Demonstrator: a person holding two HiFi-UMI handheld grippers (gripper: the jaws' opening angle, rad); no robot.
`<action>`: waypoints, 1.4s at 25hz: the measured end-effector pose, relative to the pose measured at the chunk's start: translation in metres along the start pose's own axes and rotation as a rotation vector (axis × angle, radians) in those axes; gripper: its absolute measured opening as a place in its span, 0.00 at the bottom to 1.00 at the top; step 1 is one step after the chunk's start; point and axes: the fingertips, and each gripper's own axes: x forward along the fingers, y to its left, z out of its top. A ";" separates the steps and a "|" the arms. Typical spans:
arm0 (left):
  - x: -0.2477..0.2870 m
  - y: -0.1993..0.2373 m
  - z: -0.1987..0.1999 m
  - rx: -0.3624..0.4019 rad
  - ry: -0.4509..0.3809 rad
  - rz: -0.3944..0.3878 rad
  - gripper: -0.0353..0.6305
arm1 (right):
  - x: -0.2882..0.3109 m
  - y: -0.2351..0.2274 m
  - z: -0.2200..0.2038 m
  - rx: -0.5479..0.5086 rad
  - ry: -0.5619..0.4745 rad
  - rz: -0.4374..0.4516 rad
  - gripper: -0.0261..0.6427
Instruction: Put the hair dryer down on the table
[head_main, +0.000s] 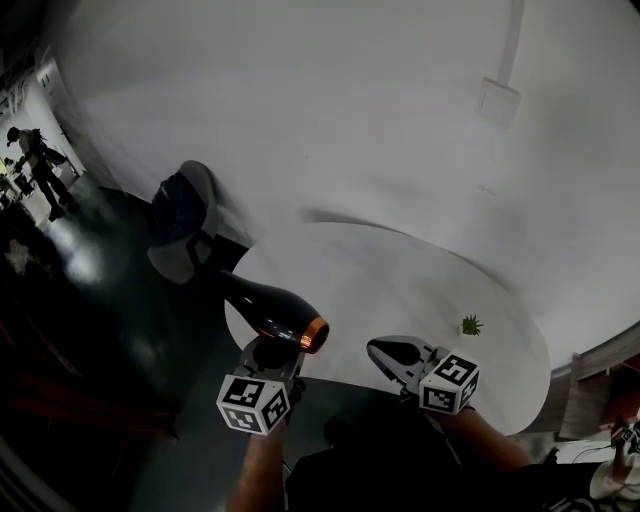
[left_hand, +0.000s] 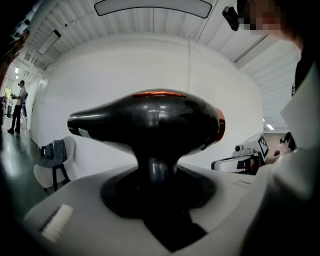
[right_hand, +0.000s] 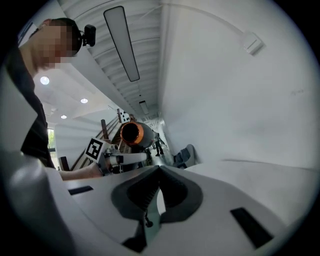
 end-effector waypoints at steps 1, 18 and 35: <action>0.004 0.003 -0.001 -0.008 0.007 -0.003 0.31 | 0.003 -0.002 -0.003 0.011 0.003 -0.001 0.06; 0.163 0.038 -0.023 -0.014 0.213 -0.046 0.31 | 0.009 -0.113 0.006 0.080 -0.003 -0.037 0.06; 0.285 0.011 -0.141 0.009 0.590 -0.157 0.31 | -0.021 -0.182 -0.016 0.188 0.007 -0.075 0.06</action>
